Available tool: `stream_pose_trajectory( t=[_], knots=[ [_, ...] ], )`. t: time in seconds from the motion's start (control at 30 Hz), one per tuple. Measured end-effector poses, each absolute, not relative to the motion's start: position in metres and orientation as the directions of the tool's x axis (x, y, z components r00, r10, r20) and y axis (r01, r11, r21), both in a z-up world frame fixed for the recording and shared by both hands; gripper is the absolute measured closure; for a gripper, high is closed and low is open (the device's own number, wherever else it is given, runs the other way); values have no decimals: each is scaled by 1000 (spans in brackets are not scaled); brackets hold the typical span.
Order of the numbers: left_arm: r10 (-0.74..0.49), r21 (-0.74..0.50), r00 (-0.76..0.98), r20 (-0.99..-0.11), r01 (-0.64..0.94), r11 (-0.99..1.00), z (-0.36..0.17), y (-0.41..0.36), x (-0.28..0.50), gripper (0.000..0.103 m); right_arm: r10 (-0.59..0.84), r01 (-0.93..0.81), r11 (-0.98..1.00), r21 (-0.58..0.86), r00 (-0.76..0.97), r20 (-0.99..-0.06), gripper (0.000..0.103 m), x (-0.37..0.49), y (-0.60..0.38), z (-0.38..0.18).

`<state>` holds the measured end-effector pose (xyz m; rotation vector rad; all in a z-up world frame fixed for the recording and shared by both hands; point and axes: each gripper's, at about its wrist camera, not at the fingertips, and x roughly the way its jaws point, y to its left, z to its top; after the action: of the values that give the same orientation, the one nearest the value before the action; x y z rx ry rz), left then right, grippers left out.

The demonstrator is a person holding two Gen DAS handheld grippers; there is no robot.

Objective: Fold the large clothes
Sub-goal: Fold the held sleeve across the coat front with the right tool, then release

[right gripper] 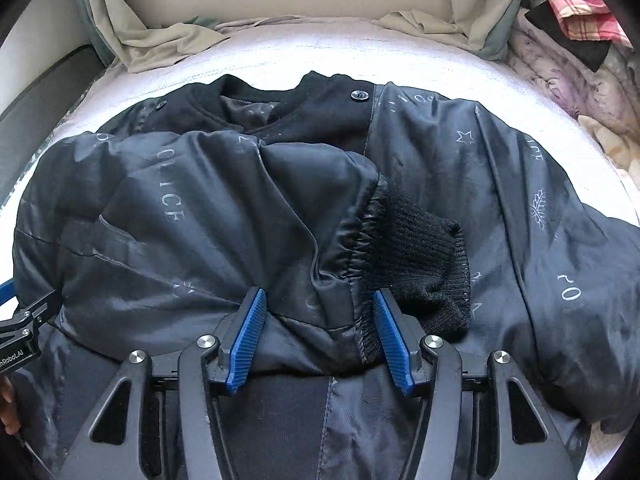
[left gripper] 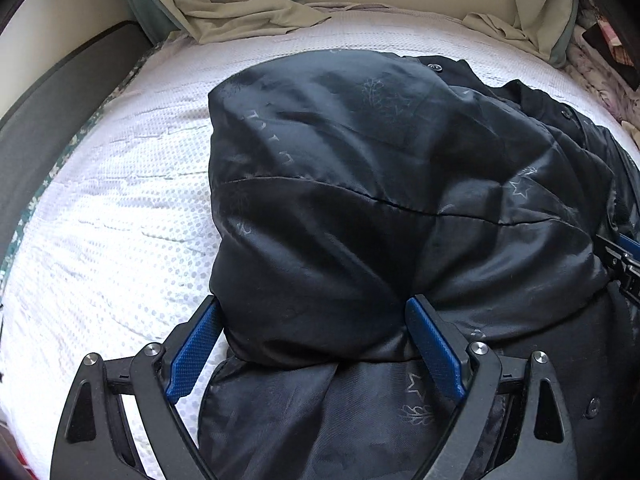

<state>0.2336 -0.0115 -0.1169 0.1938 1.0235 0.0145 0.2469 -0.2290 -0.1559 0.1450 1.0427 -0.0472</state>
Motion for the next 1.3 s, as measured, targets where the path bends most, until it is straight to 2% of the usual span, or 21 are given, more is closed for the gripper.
stream_pose_trajectory(
  t=[0.87,1.17,1.3],
  knots=[
    [90,136,541,-836,46,990,-128,-3,220,7,-61,108,994,-2,551,-833,48,241,-216,-163],
    [112,145,530,-841,20,989,-120,-11,221,6,-52,110,994,9,540,-840,48,242,-217,-160],
    [104,140,529,-842,28,990,-104,-14,221,7,0,123,990,76,529,-849,45,238,-228,-137]
  ],
)
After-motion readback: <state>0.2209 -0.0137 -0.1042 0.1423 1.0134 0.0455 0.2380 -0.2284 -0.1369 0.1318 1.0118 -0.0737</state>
